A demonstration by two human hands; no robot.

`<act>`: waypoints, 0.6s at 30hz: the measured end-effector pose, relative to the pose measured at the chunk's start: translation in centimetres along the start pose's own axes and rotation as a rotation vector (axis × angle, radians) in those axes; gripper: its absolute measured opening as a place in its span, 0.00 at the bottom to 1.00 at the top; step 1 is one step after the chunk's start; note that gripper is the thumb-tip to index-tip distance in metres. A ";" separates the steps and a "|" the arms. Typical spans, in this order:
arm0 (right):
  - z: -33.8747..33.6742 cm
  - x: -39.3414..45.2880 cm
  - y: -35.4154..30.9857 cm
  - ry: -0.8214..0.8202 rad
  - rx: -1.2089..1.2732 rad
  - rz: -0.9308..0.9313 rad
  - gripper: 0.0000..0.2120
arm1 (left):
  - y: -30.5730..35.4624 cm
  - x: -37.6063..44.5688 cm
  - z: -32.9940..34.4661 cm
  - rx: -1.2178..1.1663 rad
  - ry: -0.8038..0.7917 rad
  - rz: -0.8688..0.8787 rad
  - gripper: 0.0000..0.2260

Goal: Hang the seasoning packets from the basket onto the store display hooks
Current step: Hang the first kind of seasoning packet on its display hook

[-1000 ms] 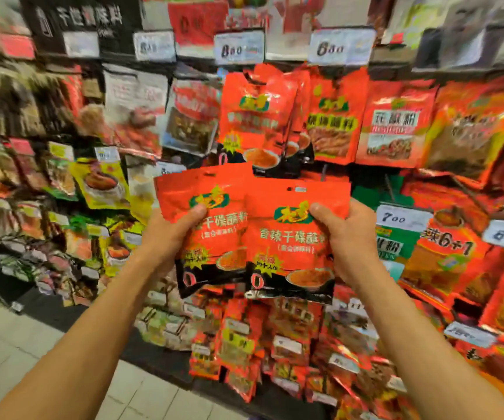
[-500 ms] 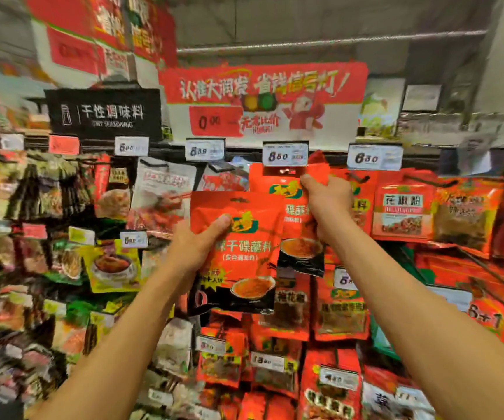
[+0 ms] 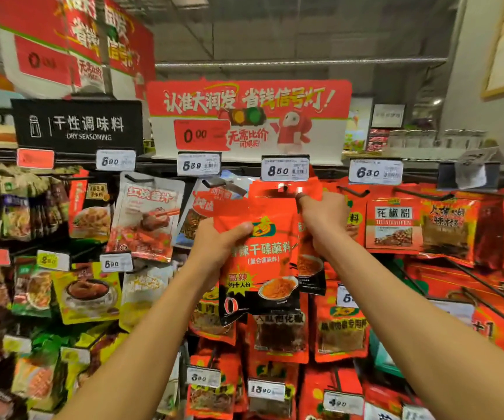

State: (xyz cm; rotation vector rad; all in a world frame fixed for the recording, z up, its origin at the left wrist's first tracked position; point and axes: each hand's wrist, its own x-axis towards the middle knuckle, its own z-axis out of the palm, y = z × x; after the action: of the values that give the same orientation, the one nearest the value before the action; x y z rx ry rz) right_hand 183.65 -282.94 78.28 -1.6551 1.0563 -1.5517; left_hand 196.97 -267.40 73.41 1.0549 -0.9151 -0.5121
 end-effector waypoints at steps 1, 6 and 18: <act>0.1 0.1 0.0 0.001 0.011 0.029 0.12 | 0.1 0.4 0.3 -0.005 0.008 -0.010 0.08; -0.2 1.1 0.4 -0.152 0.213 0.309 0.13 | 1.1 2.6 2.7 0.011 0.026 -0.066 0.10; -4.5 -0.3 1.3 -0.170 0.148 0.049 0.15 | 1.9 5.8 6.0 -0.018 0.044 -0.184 0.08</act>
State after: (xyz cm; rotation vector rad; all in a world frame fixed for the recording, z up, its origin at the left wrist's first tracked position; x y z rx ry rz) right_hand 179.05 -282.91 77.49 -1.6155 0.8652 -1.3959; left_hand 194.99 -273.92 78.56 1.1359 -0.7772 -0.6465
